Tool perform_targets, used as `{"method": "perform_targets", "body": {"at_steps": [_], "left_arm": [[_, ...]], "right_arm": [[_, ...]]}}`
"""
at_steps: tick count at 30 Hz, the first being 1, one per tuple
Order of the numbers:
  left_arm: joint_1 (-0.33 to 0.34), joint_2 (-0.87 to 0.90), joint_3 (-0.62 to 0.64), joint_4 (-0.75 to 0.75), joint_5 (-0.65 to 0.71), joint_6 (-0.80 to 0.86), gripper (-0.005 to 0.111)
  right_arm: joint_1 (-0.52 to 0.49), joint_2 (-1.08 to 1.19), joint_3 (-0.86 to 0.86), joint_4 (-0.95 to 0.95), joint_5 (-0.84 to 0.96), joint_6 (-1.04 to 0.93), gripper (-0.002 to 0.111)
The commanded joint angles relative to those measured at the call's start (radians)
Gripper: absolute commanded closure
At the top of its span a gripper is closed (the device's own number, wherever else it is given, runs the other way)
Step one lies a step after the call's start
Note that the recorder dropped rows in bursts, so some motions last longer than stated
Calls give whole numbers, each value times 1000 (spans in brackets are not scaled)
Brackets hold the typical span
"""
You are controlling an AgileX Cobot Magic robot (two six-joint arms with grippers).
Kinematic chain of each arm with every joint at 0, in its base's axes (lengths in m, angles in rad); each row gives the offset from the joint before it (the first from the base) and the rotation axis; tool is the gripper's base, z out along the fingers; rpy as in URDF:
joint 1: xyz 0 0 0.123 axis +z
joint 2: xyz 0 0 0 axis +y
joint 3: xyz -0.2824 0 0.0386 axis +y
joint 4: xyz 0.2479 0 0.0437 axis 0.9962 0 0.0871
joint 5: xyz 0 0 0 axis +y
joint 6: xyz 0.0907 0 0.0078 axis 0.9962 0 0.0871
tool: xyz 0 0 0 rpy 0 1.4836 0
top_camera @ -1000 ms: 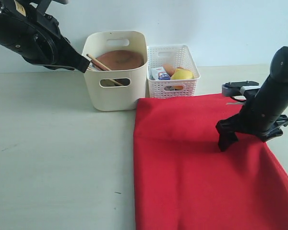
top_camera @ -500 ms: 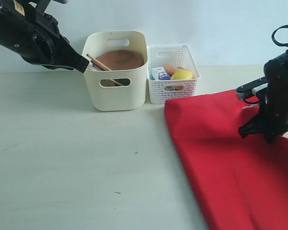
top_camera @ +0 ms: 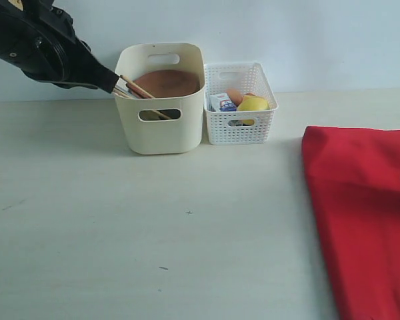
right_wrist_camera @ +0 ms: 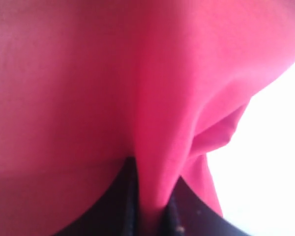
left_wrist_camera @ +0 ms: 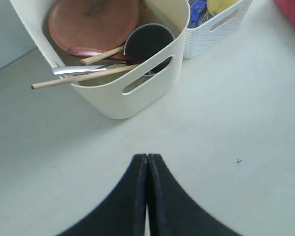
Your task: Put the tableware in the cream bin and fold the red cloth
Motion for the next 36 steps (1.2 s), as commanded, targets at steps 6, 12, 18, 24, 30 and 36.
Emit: {"method": "perform_targets", "body": {"at_steps": [6,12,18,24,30,36], "left_arm": [[-1,-13,5,7,-3,2,106],[-1,-13,5,7,-5,2,106],[-1,-13,5,7,-9,2,106],[-1,-13,5,7,-9,-2,106],[-1,-13,5,7,-19,-1,106],[-1,-13,5,7,-14,-1,106]], "right_arm": [[-22,65,-97,443,-70,-263,108],[-22,109,-164,502,-51,-291,106],[-52,80,-171,466,-51,-276,64],[-58,-28,-171,297,-42,-153,32],[-27,-144,-171,361,-38,-193,36],[92,-156,-87,488,-74,-276,99]]}}
